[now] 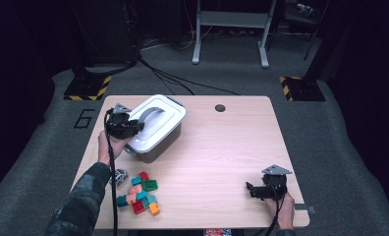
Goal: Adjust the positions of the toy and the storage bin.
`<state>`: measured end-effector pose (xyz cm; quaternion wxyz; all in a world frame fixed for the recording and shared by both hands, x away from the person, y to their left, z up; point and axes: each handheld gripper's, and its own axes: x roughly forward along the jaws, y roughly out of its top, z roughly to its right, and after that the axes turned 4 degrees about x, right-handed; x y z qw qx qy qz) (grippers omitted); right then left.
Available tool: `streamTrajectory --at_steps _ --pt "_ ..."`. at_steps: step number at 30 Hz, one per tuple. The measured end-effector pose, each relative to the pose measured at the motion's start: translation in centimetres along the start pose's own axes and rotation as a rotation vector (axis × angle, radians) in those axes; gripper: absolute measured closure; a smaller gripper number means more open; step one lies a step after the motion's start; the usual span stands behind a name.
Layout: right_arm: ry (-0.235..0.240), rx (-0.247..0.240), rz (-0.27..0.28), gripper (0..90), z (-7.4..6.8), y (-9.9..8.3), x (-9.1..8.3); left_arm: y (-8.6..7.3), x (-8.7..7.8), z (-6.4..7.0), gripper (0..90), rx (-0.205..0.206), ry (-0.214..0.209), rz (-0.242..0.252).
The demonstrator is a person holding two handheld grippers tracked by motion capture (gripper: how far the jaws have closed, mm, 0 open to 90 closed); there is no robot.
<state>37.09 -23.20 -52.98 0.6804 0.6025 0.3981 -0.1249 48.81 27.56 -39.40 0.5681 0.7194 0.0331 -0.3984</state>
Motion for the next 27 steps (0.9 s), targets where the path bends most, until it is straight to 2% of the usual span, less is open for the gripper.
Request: streamTrajectory --at_steps 6,10,15,22,24,25,27 --pt "0.0 0.001 0.0 1.7 0.0 0.0 0.0 0.4 0.3 1.2 67.3 -0.005 -0.001 -0.007" --pt "0.0 0.001 0.0 1.7 0.0 0.0 0.0 0.8 0.6 2.3 67.2 0.009 -0.017 -0.015" --pt "0.001 0.001 0.001 1.7 0.0 0.0 0.0 1.2 0.9 3.5 67.1 0.042 -0.014 -0.017" --pt "0.001 0.0 0.001 1.7 0.0 0.0 0.0 1.1 0.9 3.0 66.3 0.054 -0.014 -0.02" --pt "0.001 0.0 0.001 1.7 0.0 0.0 0.0 1.2 0.7 2.7 59.8 0.051 -0.007 -0.025" --pt "0.001 0.001 0.001 1.7 0.0 0.0 0.0 1.1 0.6 2.6 53.9 0.037 -0.005 -0.008" --pt "0.001 0.0 0.001 1.7 0.0 0.0 0.0 1.0 0.2 2.2 49.2 0.042 0.0 0.0"
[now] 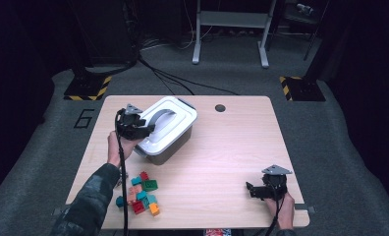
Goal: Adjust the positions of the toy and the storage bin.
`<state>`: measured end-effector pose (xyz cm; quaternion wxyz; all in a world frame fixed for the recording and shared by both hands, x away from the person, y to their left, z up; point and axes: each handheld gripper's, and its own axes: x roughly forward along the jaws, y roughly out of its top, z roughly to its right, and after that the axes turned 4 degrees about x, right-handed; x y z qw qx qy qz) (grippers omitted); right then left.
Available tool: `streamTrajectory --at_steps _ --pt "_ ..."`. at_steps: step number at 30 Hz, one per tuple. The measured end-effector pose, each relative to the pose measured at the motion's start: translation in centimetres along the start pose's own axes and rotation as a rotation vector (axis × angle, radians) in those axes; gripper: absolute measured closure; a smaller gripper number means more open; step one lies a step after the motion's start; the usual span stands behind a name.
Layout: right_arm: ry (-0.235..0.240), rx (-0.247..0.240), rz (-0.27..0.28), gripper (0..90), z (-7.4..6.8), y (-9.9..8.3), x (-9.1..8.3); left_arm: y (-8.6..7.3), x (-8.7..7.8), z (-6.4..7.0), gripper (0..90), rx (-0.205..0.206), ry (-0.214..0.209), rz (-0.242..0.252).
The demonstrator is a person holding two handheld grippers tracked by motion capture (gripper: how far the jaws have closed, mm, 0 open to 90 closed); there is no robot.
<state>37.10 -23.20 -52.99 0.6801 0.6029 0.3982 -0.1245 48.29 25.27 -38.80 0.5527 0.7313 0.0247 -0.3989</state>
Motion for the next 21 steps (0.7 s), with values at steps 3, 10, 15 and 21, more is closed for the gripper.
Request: streamTrajectory --at_steps 3,10,15,21 --pt "-0.001 -0.001 0.0 1.7 0.0 0.0 0.0 -0.3 -0.6 -0.7 38.6 -0.004 0.019 0.007" --pt "-0.006 0.006 -0.002 1.6 -0.1 0.0 0.0 -1.3 -2.1 -3.7 25.3 -0.034 0.063 0.007" --pt "-0.005 0.013 -0.004 1.6 -0.1 0.0 0.0 -2.3 -2.1 -5.3 24.4 -0.057 0.061 -0.019" --pt "-0.007 0.007 -0.002 1.6 -0.1 0.0 0.0 -3.1 -1.3 -5.6 29.8 -0.07 0.007 -0.031"
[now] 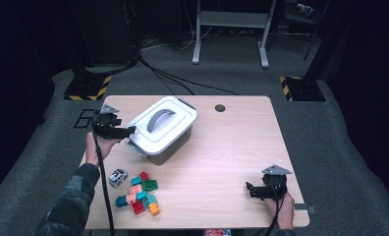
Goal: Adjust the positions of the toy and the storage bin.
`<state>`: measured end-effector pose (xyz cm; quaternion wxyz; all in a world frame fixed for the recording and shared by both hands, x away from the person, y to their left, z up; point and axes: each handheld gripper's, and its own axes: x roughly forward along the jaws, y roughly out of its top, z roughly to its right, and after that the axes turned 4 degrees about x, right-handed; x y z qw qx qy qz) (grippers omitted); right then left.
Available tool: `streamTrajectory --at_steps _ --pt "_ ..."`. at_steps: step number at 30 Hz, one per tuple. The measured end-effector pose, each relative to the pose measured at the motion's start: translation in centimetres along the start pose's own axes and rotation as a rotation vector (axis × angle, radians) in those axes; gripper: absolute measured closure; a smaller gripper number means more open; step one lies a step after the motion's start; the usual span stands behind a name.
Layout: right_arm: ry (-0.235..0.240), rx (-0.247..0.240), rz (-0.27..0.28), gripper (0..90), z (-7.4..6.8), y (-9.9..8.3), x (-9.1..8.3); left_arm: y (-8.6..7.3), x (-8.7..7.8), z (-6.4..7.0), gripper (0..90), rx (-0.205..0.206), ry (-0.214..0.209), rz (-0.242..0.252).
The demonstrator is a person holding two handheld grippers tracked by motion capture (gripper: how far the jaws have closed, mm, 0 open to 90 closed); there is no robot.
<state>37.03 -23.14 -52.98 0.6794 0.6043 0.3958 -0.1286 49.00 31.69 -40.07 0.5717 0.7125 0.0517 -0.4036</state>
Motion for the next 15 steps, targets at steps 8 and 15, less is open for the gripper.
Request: streamTrajectory --at_steps 8,15 --pt "-0.001 0.005 0.0 1.7 -0.1 0.0 0.0 0.1 0.5 0.9 37.2 0.0 -0.053 0.006" --pt "-0.001 0.005 0.0 1.7 -0.1 0.0 0.0 0.1 0.2 1.6 37.5 0.007 -0.066 -0.012"
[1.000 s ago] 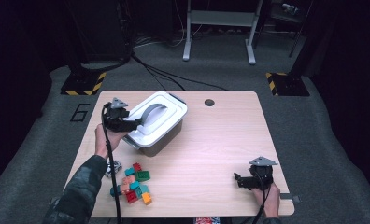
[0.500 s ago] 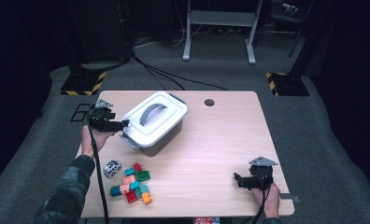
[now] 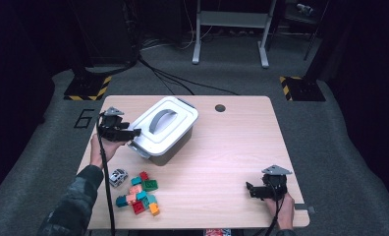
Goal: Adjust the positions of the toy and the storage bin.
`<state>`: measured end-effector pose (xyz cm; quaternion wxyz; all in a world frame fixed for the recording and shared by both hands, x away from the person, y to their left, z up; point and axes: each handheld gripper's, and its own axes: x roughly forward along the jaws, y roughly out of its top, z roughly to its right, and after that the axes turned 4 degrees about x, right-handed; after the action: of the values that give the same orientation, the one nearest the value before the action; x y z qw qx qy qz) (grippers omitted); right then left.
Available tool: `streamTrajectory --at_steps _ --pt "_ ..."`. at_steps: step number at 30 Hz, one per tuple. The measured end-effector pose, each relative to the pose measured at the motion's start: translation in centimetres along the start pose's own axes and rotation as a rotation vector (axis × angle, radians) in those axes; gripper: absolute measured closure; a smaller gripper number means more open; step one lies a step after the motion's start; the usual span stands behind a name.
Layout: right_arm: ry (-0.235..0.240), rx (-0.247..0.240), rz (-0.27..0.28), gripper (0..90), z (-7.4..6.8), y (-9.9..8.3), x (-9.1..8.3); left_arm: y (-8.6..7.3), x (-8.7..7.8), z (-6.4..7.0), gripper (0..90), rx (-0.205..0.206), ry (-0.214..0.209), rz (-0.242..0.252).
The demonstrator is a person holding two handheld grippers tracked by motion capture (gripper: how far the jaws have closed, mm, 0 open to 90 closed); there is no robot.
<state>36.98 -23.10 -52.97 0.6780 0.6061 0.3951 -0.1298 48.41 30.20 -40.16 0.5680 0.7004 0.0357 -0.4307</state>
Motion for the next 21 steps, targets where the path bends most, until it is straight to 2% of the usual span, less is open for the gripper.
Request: streamTrajectory --at_steps 6,13,15,21 --pt "0.0 0.002 0.0 1.7 0.0 0.0 0.0 0.1 0.0 1.3 36.4 0.028 -0.039 -0.014" --pt "0.0 0.001 0.0 1.7 0.0 0.0 0.0 0.1 0.0 3.4 35.1 0.058 -0.087 -0.021" --pt "0.0 0.002 0.0 1.7 0.0 0.0 0.0 0.1 0.0 4.0 34.8 0.082 -0.099 -0.028" --pt "0.0 0.002 0.0 1.7 0.0 0.0 0.0 0.1 0.1 6.0 32.9 0.103 -0.123 -0.025"
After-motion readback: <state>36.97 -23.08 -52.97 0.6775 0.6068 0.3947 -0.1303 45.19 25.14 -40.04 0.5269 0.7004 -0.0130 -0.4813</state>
